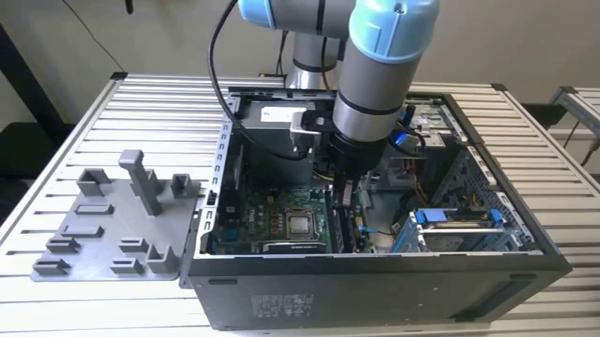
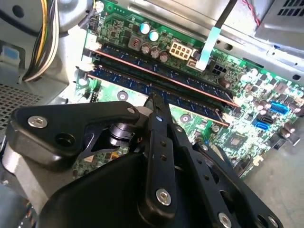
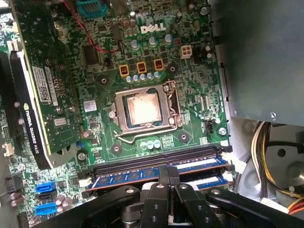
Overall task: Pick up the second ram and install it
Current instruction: 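Press down the second ram until it locks into place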
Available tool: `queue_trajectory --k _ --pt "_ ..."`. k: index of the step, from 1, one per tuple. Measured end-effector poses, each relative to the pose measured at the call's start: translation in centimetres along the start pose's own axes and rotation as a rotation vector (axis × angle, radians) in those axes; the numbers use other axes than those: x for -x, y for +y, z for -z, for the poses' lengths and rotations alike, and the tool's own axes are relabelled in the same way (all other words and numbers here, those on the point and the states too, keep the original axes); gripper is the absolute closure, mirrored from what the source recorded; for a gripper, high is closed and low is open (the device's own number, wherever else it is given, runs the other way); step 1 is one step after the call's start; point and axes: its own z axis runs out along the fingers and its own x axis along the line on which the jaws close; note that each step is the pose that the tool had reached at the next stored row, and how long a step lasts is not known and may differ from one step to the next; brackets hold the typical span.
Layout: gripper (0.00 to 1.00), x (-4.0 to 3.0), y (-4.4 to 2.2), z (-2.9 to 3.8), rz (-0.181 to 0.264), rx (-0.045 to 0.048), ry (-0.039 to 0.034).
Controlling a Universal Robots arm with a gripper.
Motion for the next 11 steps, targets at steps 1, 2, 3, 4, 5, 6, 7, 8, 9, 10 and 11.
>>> queue_trajectory --k 1,2,3,4,5,6,7,8,9,10,11 --pt "0.89 -0.01 0.00 -0.16 0.005 0.0001 0.0001" --pt "0.89 -0.02 -0.01 -0.34 0.007 0.0003 0.0002" --pt "0.89 -0.03 -0.01 -0.52 0.010 0.0004 0.0002" --pt "0.89 -0.03 -0.02 -0.68 0.012 0.0004 0.0003" --pt "0.89 -0.04 -0.02 -0.86 0.014 0.0005 0.0003" --pt "0.89 -0.06 -0.02 -1.02 0.017 0.0008 0.0013" --pt "0.89 -0.07 -0.02 -1.17 0.019 0.0010 0.0022" --pt "0.89 -0.07 -0.03 -1.36 0.022 0.0009 0.0022" --pt "0.89 -0.09 -0.03 -1.54 0.024 0.0010 0.0022" --pt "0.89 -0.09 -0.03 -1.60 0.026 0.0012 0.0021" --pt "0.89 -0.05 -0.04 -1.48 0.027 0.0013 0.0017"
